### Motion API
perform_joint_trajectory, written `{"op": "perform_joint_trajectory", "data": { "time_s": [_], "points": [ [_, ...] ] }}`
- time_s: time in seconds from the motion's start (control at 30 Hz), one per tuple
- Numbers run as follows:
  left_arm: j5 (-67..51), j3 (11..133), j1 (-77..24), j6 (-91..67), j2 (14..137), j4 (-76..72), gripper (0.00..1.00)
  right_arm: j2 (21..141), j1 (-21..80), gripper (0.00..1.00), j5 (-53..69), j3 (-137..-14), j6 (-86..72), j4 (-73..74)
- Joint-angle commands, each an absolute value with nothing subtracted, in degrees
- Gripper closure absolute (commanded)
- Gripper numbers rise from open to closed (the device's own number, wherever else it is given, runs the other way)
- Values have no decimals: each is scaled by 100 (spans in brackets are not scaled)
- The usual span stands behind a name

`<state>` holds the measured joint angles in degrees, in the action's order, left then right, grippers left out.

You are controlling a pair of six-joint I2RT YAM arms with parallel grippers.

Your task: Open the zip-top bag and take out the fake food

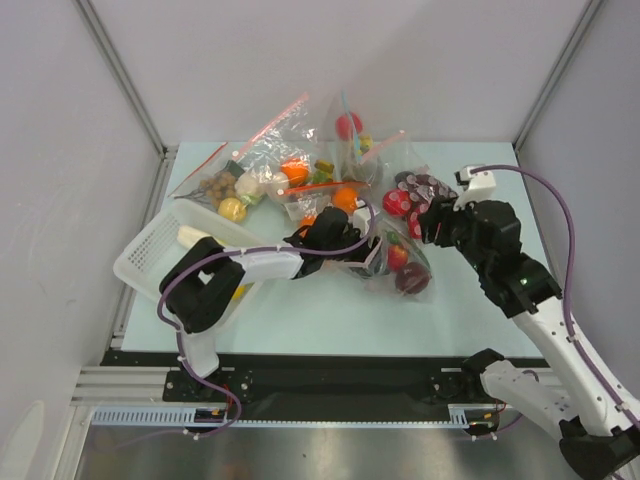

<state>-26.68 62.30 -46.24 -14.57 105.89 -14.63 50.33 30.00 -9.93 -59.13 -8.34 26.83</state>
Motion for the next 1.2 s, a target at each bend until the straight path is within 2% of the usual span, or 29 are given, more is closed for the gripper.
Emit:
{"op": "perform_joint_trajectory", "data": {
  "time_s": [0.0,0.2,0.6,0.7,0.93,1.17],
  "points": [
    [-2601,6047,-4597,-1573,10468,-2109,29,5185,2419,40,-759,-5591,-1230,2602],
    [-2830,5626,-4623,-1810,10301,-2943,28,5826,1635,44,112,-4941,-1705,2312],
    [-2865,5458,-4931,-2012,10467,-3709,21,6767,1547,58,0,-4386,-2223,2514],
    [-2848,5528,-4974,-2056,10590,-3788,21,6934,1538,65,-148,-4272,-2329,2461],
    [-2347,5941,-5317,-1626,10810,-3323,18,7365,1512,98,-308,-4157,-2347,2514],
    [-2145,6222,-5440,-1320,10978,-2699,17,7488,1503,100,-62,-3955,-2347,2347]
  ]
}}
